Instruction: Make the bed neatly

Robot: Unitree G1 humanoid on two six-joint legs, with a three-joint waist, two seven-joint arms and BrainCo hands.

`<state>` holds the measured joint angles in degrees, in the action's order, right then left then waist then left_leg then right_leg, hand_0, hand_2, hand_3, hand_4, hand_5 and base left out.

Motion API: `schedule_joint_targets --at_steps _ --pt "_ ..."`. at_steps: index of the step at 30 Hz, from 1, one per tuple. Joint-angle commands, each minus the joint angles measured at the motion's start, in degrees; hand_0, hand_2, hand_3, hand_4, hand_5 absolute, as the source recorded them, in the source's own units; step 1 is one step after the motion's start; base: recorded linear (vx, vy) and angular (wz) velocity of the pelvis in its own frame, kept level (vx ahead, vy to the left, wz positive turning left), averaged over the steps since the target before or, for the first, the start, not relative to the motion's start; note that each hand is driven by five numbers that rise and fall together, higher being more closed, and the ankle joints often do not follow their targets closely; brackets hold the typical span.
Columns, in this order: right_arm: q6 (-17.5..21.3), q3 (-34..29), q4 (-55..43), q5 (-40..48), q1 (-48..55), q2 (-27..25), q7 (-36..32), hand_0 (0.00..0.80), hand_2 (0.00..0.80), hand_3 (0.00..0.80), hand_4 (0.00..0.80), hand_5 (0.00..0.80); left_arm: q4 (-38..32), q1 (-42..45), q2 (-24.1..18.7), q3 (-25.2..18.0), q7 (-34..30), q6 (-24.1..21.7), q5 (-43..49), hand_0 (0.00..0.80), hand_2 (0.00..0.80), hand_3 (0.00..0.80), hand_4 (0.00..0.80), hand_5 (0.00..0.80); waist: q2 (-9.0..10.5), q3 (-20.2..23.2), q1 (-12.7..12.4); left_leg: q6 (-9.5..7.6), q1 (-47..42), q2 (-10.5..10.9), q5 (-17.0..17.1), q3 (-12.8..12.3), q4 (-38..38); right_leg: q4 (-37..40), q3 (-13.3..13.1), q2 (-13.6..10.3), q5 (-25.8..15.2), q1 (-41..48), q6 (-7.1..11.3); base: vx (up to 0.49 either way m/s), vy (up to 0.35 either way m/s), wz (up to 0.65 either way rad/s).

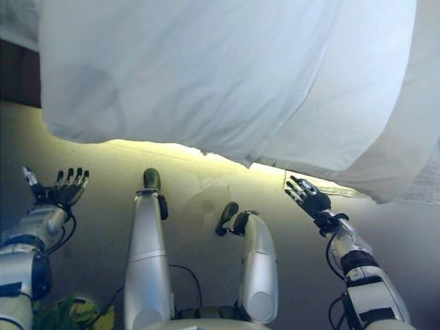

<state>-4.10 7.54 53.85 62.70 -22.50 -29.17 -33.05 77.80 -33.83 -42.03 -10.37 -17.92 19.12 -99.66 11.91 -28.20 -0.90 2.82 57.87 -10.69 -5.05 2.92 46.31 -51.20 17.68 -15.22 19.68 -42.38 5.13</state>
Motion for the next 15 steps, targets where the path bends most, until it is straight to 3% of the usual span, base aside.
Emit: schedule_joint_targets --at_steps 1,8,10,15 --pt "2.24 -4.98 -0.43 1.85 3.16 -1.69 0.98 0.000 0.000 0.000 0.000 0.000 -1.20 2.77 4.39 -1.58 -5.12 -2.17 2.16 0.000 0.000 0.000 0.000 0.000 -2.28 -1.11 -2.80 4.56 -9.83 -3.63 -4.46 -0.51 -3.97 6.14 -5.93 -2.52 -11.86 -0.55 4.08 0.000 0.000 0.00" --pt "2.13 -6.14 0.20 0.22 5.72 0.03 1.99 0.000 0.000 0.000 0.000 0.000 -6.01 8.70 10.24 -1.88 -4.78 -4.67 4.68 0.000 0.000 0.000 0.000 0.000 -4.32 1.85 -2.22 5.40 -18.11 -2.62 -2.58 -3.43 -11.48 12.64 -5.38 -3.43 -12.43 6.49 4.62 0.025 -0.038 -0.01" --pt "2.12 -6.54 1.04 -0.41 6.21 0.49 2.28 0.000 0.000 0.000 0.000 0.000 -6.37 9.76 11.21 -1.75 -5.35 -5.54 6.24 0.000 0.000 0.000 0.000 0.000 -4.86 3.07 -1.97 5.16 -20.52 -2.16 -0.09 -4.81 -14.57 15.64 -4.69 -3.57 -14.16 8.58 4.14 -0.029 -0.043 -0.05" --pt "3.15 -7.29 4.52 -3.65 8.88 1.49 1.70 0.000 0.000 0.000 0.000 0.000 -6.71 12.95 12.97 0.15 -3.58 -11.07 18.83 0.000 0.000 0.000 0.000 0.000 -6.54 6.68 -1.56 5.29 -28.29 -0.67 1.77 -6.89 -20.90 21.72 -4.02 -3.57 -15.08 15.67 4.28 0.085 -0.064 -0.05"
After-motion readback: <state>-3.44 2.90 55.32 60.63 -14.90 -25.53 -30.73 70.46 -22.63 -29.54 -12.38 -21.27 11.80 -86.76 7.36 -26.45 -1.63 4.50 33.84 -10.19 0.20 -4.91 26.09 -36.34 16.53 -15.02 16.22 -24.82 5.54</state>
